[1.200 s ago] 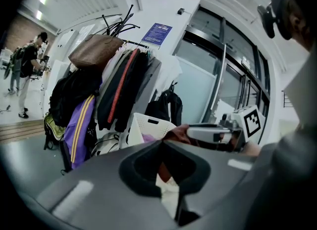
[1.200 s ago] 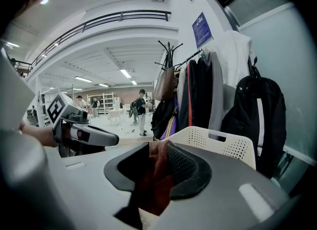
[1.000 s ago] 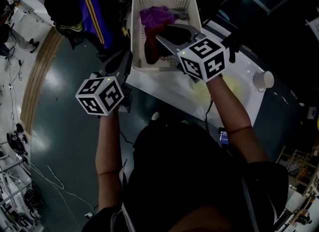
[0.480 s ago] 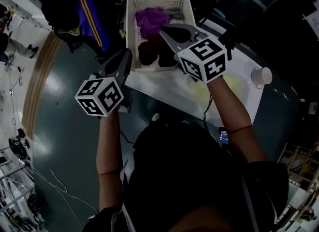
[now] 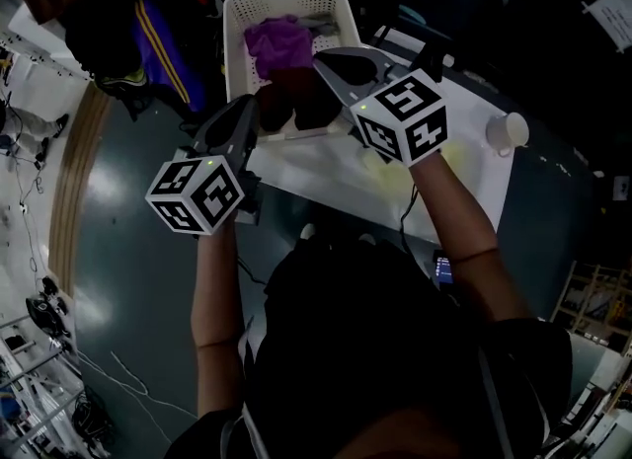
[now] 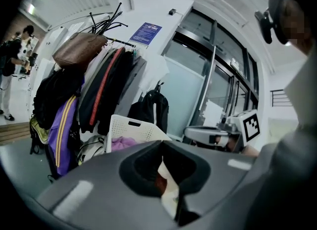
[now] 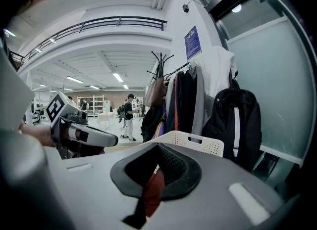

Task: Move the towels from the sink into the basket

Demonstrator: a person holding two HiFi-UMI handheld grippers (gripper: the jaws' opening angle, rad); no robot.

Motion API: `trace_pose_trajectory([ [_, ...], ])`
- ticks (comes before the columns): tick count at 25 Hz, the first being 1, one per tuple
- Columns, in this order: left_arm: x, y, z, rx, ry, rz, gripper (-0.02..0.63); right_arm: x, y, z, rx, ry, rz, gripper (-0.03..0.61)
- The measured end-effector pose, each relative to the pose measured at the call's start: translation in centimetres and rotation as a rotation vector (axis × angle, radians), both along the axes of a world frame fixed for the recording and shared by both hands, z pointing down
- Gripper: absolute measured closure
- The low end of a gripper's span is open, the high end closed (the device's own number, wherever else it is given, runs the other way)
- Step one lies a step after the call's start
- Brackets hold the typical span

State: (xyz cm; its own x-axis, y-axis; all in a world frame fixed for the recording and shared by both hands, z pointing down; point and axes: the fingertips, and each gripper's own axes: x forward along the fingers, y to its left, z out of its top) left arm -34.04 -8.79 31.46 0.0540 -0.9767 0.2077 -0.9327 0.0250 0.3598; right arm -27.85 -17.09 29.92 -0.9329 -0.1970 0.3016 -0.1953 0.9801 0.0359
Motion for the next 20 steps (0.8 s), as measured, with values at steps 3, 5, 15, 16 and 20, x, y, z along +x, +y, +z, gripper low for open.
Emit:
trace_pose_trajectory([
  [3,1.7,-1.1,-0.2,0.003,-0.004,0.039,0.606,2.0,-0.8,0.1,-0.004,-0.002,0.033,0.580],
  [5,2.9,-1.9,-0.3,0.004,-0.010,0.067,0.606,3.4,-1.6,0.1,-0.008,-0.006,0.059,0.580],
  [15,10.5,-6.0,-0.6,0.013,-0.024,0.224,0.606,11.2,-4.6,0.8,-0.033,-0.016,0.190,0.580],
  [16,11.4,-6.4,-0.7,0.017,-0.025,0.240,0.606,12.0,-4.9,0.8,-0.035,-0.018,0.205,0.580],
  [20,15.3,-7.7,-0.7,0.018,-0.028,0.319,0.606,15.7,-5.8,1.2,-0.041,-0.014,0.265,0.580],
])
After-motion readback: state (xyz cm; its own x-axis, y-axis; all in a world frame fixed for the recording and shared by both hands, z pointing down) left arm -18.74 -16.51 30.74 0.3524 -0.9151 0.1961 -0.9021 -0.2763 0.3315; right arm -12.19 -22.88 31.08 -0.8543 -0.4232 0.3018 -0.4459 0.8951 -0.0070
